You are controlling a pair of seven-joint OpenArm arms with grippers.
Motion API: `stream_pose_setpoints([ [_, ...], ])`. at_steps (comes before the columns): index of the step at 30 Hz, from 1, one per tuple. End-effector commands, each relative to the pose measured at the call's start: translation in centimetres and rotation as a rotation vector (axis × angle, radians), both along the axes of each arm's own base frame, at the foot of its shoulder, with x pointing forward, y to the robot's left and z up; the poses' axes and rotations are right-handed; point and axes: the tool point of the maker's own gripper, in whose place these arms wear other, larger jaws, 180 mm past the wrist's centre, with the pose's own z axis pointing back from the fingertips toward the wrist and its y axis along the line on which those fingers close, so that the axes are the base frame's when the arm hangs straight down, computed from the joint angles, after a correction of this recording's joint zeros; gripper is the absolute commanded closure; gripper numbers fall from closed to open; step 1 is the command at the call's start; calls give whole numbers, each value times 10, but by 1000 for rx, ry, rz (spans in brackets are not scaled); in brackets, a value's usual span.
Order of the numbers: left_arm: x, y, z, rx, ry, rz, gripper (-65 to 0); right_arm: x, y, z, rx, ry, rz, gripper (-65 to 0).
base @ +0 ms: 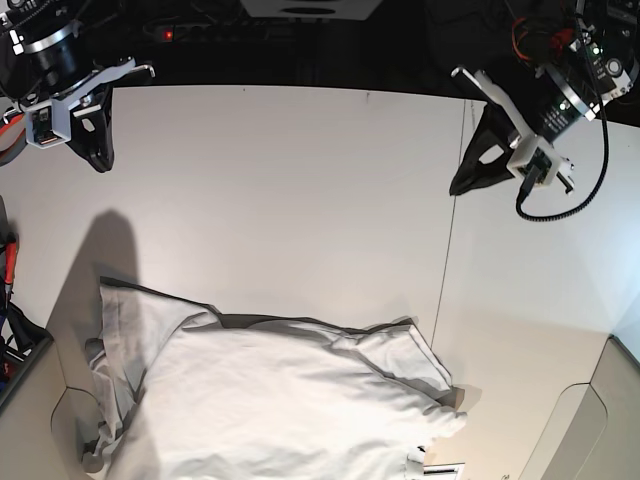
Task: Layout the t-shirt on the table in an organized manner, then fold the t-shirt properly
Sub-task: 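Move the right gripper down to the white t-shirt's edge and grasp it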
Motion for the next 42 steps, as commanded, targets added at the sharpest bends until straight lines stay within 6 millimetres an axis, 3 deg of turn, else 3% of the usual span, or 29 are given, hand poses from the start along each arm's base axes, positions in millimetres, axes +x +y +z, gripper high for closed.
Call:
stream_pose_setpoints([
  [1, 10, -2, 18, -27, -68, -6, 0, 12, 1, 16, 11, -72, -7, 0],
  [8, 53, -10, 55, -89, -222, 32, 0, 56, 12, 39, 93, -193, -82, 0],
  [14, 80, -2, 51, -111, -233, 96, 0, 86, 31, 51, 157, -234, -85, 0],
  [18, 99, 24, 35, -85, -198, 218, 0, 106, 65, 67, 130, -292, 13, 0],
  [22, 107, 50, 12, -67, -152, 336, 0, 124, 123, 81, 36, -359, 182, 0],
  [23, 107, 56, 6, -62, -140, 363, 0, 129, 139, 81, -3, -370, 230, -52],
  [26, 108, 75, -5, -25, -121, 452, 0, 149, 181, 60, -167, -369, 370, -203],
  [30, 108, 96, -8, 37, -122, 534, 0, 191, 220, 8, -411, -319, 482, -277],
  [33, 107, 109, -8, 50, -109, 566, -10, 220, 247, -27, -597, -281, 574, -394],
  [37, 107, 120, -6, 57, -113, 594, -122, 255, 278, -42, -769, -283, 628, -410],
  [39, 106, 122, -5, 58, -114, 599, -126, 268, 291, -44, -826, -266, 667, -410],
  [42, 105, 122, -9, 58, -94, 603, -126, 287, 288, -45, -922, -267, 718, -410],
])
